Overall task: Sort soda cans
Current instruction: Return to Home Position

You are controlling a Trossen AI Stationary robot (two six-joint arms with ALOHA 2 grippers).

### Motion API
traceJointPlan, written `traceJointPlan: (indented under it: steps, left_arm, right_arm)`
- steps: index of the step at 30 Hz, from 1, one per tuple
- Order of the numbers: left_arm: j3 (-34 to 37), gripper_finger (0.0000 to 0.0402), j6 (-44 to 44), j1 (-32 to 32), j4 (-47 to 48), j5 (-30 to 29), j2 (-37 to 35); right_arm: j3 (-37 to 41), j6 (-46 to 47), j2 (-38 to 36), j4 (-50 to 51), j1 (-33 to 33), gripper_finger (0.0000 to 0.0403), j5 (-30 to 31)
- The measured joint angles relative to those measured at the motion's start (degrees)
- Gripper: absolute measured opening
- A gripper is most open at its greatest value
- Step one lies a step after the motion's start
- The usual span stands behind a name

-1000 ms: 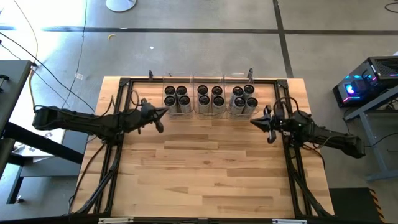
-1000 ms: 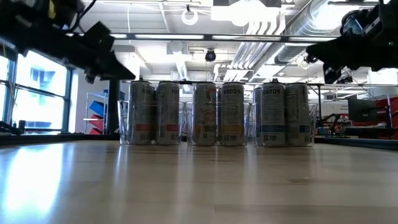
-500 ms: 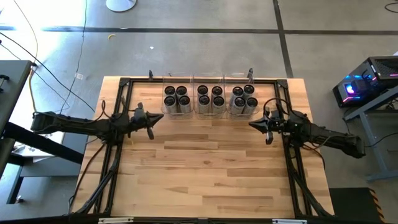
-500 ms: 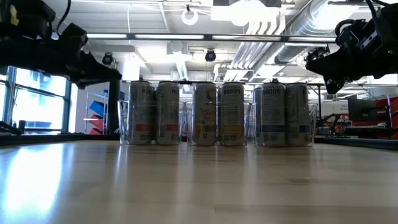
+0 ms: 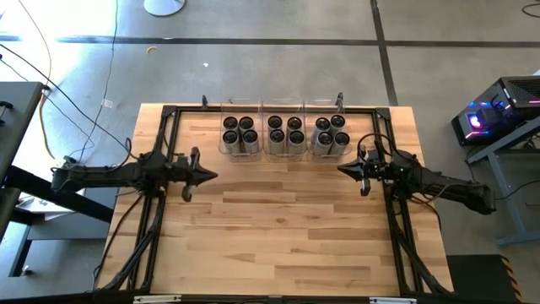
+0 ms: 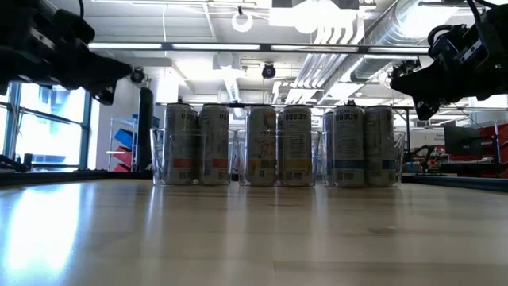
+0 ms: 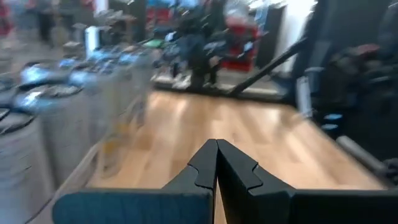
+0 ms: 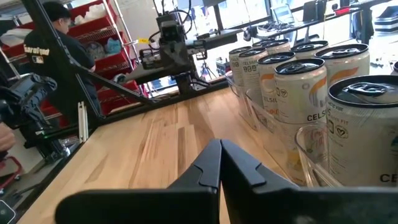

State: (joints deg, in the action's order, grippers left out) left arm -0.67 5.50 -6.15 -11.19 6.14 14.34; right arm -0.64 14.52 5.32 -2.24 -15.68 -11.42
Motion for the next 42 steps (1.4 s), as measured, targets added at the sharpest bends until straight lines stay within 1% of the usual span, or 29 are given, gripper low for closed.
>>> traceJointPlan:
  steps: [2, 4, 7, 11, 12, 16, 19, 22, 23, 27, 42]
  left_arm:
    - [0.0, 0.0, 0.53, 0.0, 0.0, 2.75, -2.6]
    - [0.0, 0.0, 0.42, 0.02, -0.06, 4.26, -5.48]
    - [-0.01, 0.0, -0.58, 0.0, 0.37, 4.16, -9.64]
    - [-0.02, 0.0, -1.31, 0.0, 4.25, 3.6, -14.26]
    - [-0.08, 0.0, -1.58, 0.01, 4.87, 2.92, -14.09]
    - [-0.02, 0.0, -1.95, 0.02, 8.3, 0.02, -13.76]
    - [-0.02, 0.0, -4.04, 0.0, 9.23, -0.51, -14.04]
    - [-0.03, 0.0, -5.14, 0.03, 9.98, -4.46, -13.97]
    - [-0.02, 0.0, -5.16, 0.0, 9.97, -4.9, -13.92]
    - [-0.04, 0.0, -3.9, 0.32, 10.86, -5.01, -13.56]
    - [-0.04, 0.0, -3.63, 0.31, 10.87, -5.35, -13.56]
  right_arm:
    - [0.0, 0.0, 0.0, 0.02, 0.0, 0.0, 0.0]
    - [-0.01, 0.01, -0.05, 0.08, 0.62, 0.0, 0.35]
    - [-0.02, -0.01, -0.86, 0.41, 4.32, 0.0, 2.41]
    - [-0.02, -0.01, -4.01, 0.77, 10.82, 0.0, 4.25]
    - [-0.02, -0.02, -5.04, 0.78, 12.18, 0.0, 4.3]
    - [-0.02, 0.0, -5.27, 0.33, 15.32, 0.0, 4.08]
    - [-0.04, -0.01, -5.31, 0.74, 17.21, 0.0, 4.43]
    - [-0.04, 0.0, -5.31, 0.76, 18.79, 0.0, 4.52]
    - [-0.04, 0.0, -5.31, 0.76, 18.98, 0.0, 4.52]
    - [-0.04, 0.0, -4.63, 0.76, 19.12, 0.0, 4.65]
    - [-0.04, 0.0, -4.55, 0.79, 19.12, 0.0, 4.72]
